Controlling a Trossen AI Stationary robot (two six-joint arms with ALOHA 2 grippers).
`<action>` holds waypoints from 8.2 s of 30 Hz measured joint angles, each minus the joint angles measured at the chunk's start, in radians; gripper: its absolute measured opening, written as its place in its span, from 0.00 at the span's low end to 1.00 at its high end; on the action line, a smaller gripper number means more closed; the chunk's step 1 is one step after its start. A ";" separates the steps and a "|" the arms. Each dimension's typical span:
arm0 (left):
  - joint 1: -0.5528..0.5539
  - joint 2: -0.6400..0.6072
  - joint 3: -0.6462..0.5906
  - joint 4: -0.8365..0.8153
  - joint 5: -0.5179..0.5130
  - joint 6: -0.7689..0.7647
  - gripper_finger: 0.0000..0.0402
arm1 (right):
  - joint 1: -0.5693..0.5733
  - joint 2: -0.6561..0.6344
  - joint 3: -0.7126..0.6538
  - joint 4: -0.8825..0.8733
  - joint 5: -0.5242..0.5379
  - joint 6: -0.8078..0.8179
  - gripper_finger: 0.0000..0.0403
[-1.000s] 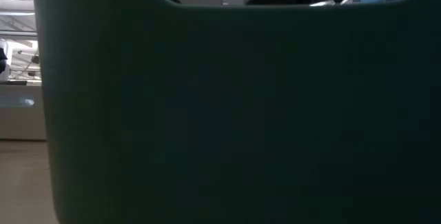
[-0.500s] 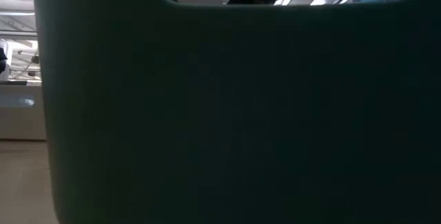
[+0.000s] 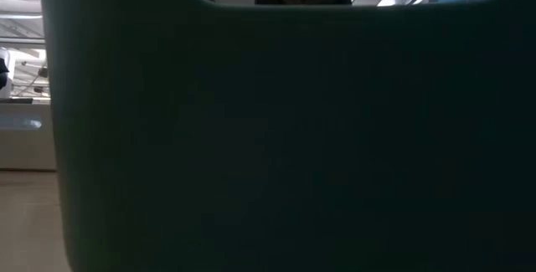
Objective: Sort Maruchan noodles
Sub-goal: Put the black noodle pack into the black bin
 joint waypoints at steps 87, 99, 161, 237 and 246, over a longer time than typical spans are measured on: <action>-0.007 -0.047 0.001 -0.138 -0.109 -0.018 0.55 | -0.379 0.053 -0.148 0.050 0.297 -0.271 0.64; -0.007 -0.047 0.001 -0.138 -0.109 -0.027 0.55 | -0.328 -0.070 -0.148 -0.045 0.325 -0.268 0.61; -0.167 -0.047 0.001 -0.089 -0.167 -0.184 0.55 | -0.258 -0.514 -0.932 -0.010 0.434 0.397 0.61; -0.105 0.721 0.392 0.081 -0.109 -0.306 0.55 | -0.229 -0.260 -1.115 0.847 -0.238 0.756 0.61; -0.105 0.721 0.392 0.082 -0.109 -0.306 0.55 | -0.228 -0.254 -1.115 0.936 -0.306 0.786 0.61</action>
